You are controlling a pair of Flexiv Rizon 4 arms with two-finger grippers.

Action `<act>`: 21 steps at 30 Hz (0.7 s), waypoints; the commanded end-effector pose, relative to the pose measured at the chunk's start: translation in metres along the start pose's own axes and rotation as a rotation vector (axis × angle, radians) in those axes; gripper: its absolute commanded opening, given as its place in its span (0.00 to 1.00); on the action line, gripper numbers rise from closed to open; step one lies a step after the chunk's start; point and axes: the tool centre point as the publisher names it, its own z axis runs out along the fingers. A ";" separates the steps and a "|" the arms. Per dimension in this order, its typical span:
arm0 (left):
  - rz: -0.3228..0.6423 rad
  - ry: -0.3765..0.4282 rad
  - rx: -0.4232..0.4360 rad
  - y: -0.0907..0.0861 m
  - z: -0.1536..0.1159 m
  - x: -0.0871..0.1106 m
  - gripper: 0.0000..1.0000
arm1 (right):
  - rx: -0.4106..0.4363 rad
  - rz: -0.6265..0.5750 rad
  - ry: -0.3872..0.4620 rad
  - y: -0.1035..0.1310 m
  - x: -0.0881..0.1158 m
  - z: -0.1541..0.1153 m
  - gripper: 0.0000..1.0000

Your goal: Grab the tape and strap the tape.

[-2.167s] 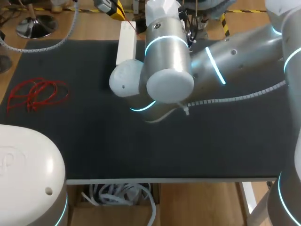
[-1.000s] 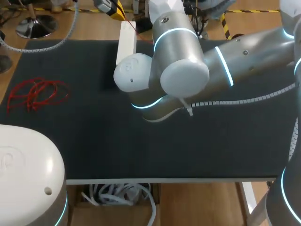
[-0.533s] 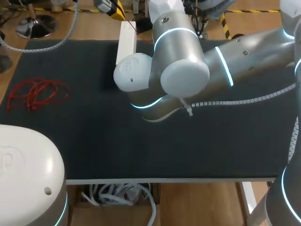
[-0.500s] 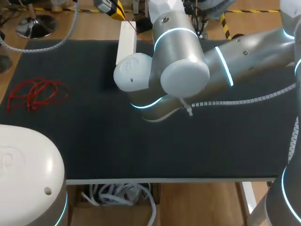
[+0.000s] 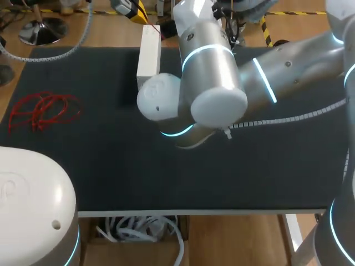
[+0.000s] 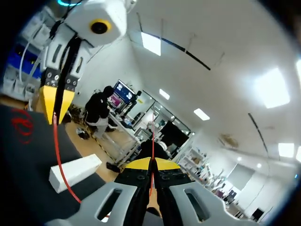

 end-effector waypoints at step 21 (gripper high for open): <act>0.000 0.003 -0.004 -0.001 0.000 -0.001 0.00 | -0.031 -0.573 0.198 0.026 0.005 -0.032 0.00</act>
